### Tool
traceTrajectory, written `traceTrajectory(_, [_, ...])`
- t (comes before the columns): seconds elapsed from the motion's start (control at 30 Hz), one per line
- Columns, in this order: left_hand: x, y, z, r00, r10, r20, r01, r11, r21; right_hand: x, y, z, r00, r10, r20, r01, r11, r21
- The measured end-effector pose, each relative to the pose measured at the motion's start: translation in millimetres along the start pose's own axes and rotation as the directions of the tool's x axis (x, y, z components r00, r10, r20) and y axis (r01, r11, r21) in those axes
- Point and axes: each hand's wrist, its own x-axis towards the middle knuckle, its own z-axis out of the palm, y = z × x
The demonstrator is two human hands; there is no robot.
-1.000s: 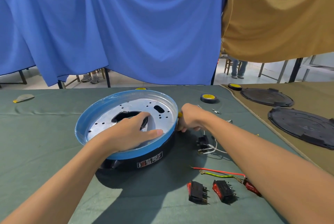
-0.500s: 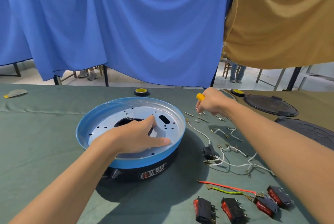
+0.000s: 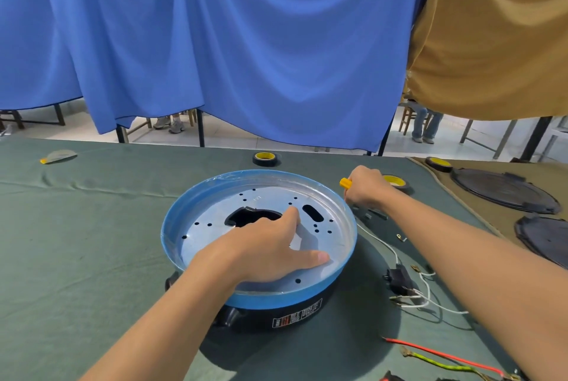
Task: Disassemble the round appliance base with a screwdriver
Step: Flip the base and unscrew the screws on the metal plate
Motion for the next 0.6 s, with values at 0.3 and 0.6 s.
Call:
traceTrajectory(0.3, [-1.4,3.8,-1.0,1.000,0.003,0.015,-0.003,1.000,0.027,11.0,11.5,-5.8,0.999,-0.010,0.038,0.010,1.000,0.005])
traceTrajectory(0.6, [-1.7,3.8,-1.6,1.000,-0.004,0.022,0.004,1.000,0.025,18.5,14.3,4.9,0.999,-0.042,0.019,0.042,0.999,-0.019])
